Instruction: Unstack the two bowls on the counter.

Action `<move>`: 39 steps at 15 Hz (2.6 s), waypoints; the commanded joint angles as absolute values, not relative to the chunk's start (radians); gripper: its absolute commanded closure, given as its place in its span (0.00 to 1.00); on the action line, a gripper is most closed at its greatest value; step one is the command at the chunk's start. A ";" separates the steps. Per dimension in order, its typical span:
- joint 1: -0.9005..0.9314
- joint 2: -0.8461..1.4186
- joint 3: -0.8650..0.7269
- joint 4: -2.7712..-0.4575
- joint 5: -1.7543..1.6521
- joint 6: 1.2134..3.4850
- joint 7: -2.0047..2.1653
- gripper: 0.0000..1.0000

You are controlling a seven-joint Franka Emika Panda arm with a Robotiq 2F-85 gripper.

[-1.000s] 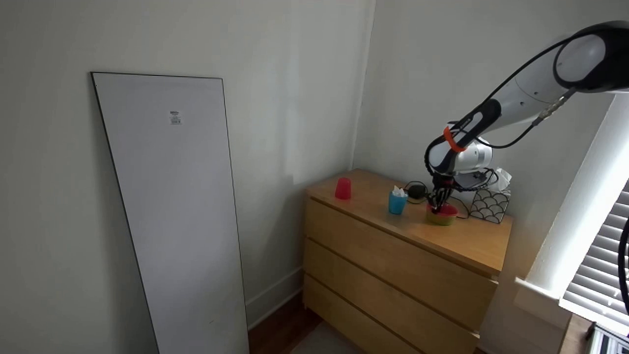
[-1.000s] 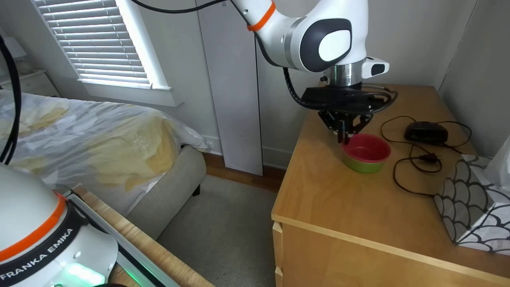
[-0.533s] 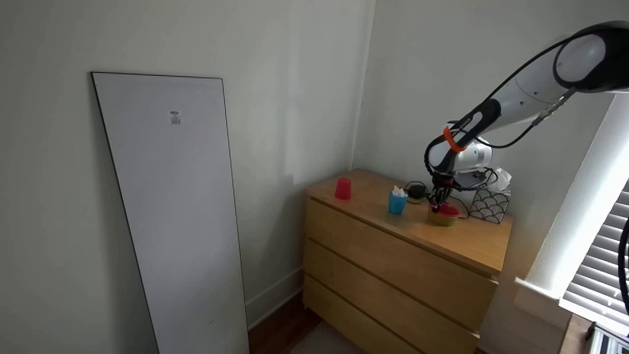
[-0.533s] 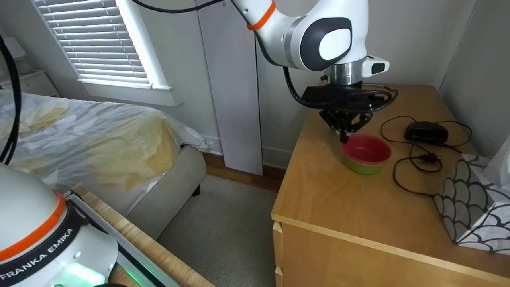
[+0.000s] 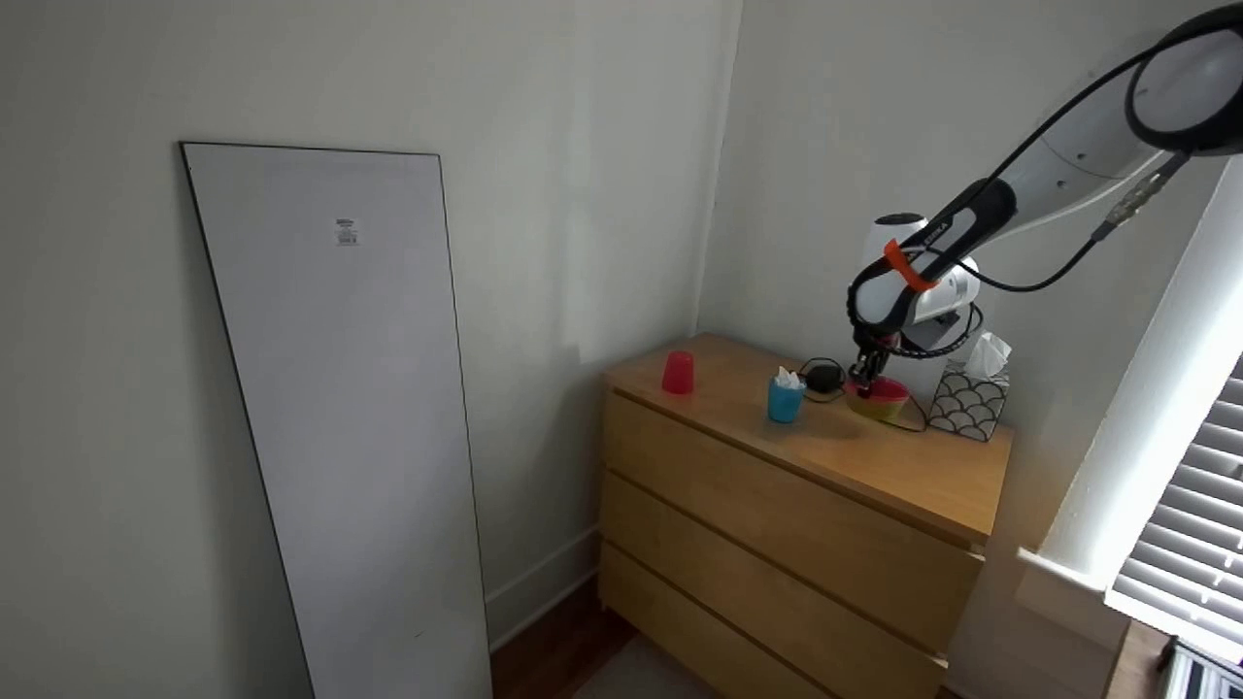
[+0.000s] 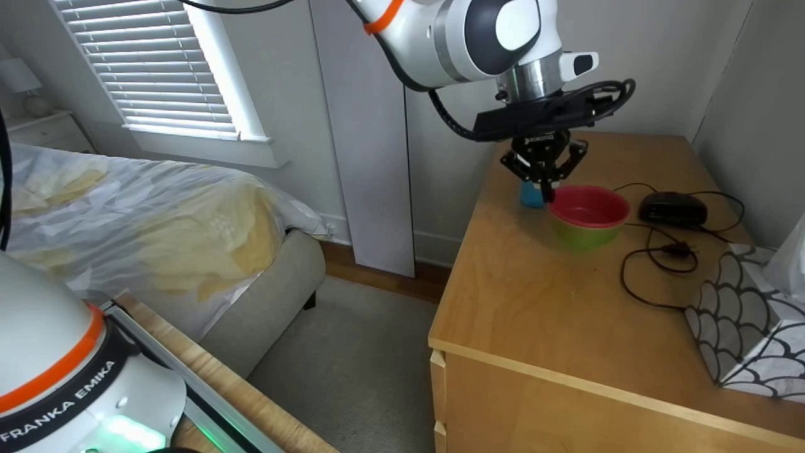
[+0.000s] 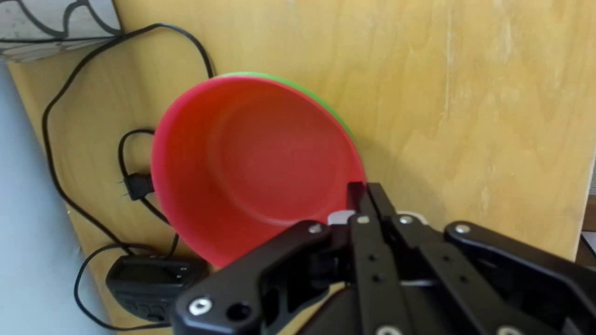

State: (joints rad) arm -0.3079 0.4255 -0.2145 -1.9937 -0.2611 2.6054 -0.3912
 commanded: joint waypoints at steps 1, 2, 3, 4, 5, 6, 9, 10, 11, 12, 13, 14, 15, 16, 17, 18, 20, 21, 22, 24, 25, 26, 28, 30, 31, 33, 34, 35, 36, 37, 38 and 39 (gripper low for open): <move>-0.236 0.332 -0.286 -2.091 -0.433 2.639 -0.326 0.99; -0.224 0.319 -0.301 -2.099 -0.480 2.633 -0.307 0.99; -0.277 0.289 -0.221 -2.128 -0.360 2.586 -0.421 0.99; -0.314 0.257 -0.164 -2.157 -0.250 2.558 -0.505 0.99; -0.302 0.268 -0.193 -2.149 -0.277 2.590 -0.467 0.99; -0.251 0.281 -0.271 -2.140 -0.431 2.656 -0.354 0.99; -0.320 0.243 -0.169 -2.169 -0.199 2.551 -0.534 0.99; -0.302 0.245 -0.197 -2.172 -0.248 2.585 -0.487 0.99; -0.313 0.231 -0.175 -2.184 -0.197 2.566 -0.529 0.99; -0.316 0.225 -0.168 -2.189 -0.176 2.566 -0.544 0.99; -0.316 0.218 -0.158 -2.199 -0.154 2.567 -0.563 0.99; -0.314 0.213 -0.153 -2.207 -0.140 2.569 -0.572 0.99; -0.309 0.210 -0.146 -2.218 -0.129 2.579 -0.572 0.99; -0.303 0.208 -0.141 -2.228 -0.123 2.589 -0.569 0.99; -0.299 0.209 -0.134 -2.235 -0.119 2.592 -0.572 0.99; -0.292 0.213 -0.131 -2.241 -0.128 2.602 -0.568 0.99; -0.283 0.225 -0.122 -2.246 -0.142 2.617 -0.565 0.99; -0.280 0.234 -0.118 -2.246 -0.145 2.624 -0.567 0.99; -0.275 0.242 -0.116 -2.245 -0.151 2.633 -0.564 0.99; -0.268 0.264 -0.114 -2.240 -0.160 2.657 -0.560 0.99; -0.266 0.274 -0.114 -2.238 -0.166 2.670 -0.558 0.99; -0.263 0.288 -0.115 -2.235 -0.174 2.689 -0.551 0.99; -0.256 0.315 -0.123 -2.231 -0.206 2.733 -0.535 0.99; -0.251 0.344 -0.133 -2.225 -0.235 2.763 -0.517 0.99; -0.252 0.357 -0.134 -2.224 -0.242 2.776 -0.513 0.99; -0.250 0.379 -0.146 -2.220 -0.275 2.798 -0.505 0.99; -0.251 0.391 -0.148 -2.217 -0.284 2.805 -0.504 0.99; -0.254 0.400 -0.150 -2.214 -0.291 2.809 -0.503 0.99; -0.256 0.408 -0.151 -2.211 -0.296 2.814 -0.504 0.99; -0.257 0.410 -0.152 -2.211 -0.296 2.812 -0.502 0.90; -0.264 0.403 -0.141 -2.216 -0.283 2.801 -0.512 0.71; -0.270 0.377 -0.126 -2.230 -0.265 2.790 -0.518 0.66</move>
